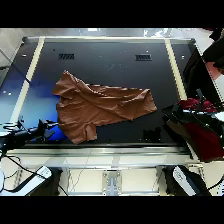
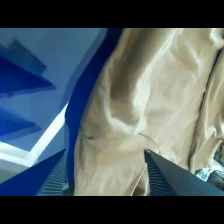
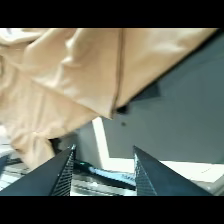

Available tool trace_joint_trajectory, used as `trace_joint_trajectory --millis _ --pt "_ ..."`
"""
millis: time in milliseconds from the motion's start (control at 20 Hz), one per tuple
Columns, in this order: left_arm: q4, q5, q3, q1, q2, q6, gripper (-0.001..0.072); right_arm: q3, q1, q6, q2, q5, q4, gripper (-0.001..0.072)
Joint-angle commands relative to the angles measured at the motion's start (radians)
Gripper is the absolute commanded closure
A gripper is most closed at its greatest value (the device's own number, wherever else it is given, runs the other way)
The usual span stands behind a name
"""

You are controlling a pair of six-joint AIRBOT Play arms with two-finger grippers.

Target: Fold the shirts.

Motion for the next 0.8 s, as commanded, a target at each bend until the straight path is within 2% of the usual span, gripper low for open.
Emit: trace_joint_trajectory --millis 0,250,400,450,500,550,750 --pt "-0.029 0.029 -0.002 -0.007 -0.037 0.068 0.0204 -0.002 0.0 -0.013 0.0 0.0 0.05 0.0307" --pt "-0.032 0.09 -0.002 -0.093 -0.093 0.089 0.0205 -0.002 0.0 -0.012 0.0 -0.001 0.054 0.0307" --pt "-0.104 0.106 -0.002 -0.124 -0.128 0.111 0.022 -0.002 0.0 -0.011 0.0 -0.001 0.066 0.0307" --pt "-0.143 0.109 -0.002 -0.127 -0.132 0.139 0.0313 -0.002 0.0 -0.011 0.0 -0.003 0.069 0.0308" --pt "-0.174 0.113 -0.002 -0.127 -0.132 0.155 0.0523 -0.002 0.0 -0.011 0.0 -0.008 0.069 0.0308" --pt "-0.193 0.113 -0.002 -0.127 -0.132 0.185 0.0698 -0.002 0.0 -0.011 -0.001 -0.013 0.068 0.0308" --pt "-0.195 0.113 -0.002 -0.127 -0.132 0.198 0.0694 -0.002 0.031 -0.01 -0.002 -0.101 0.023 0.0309"
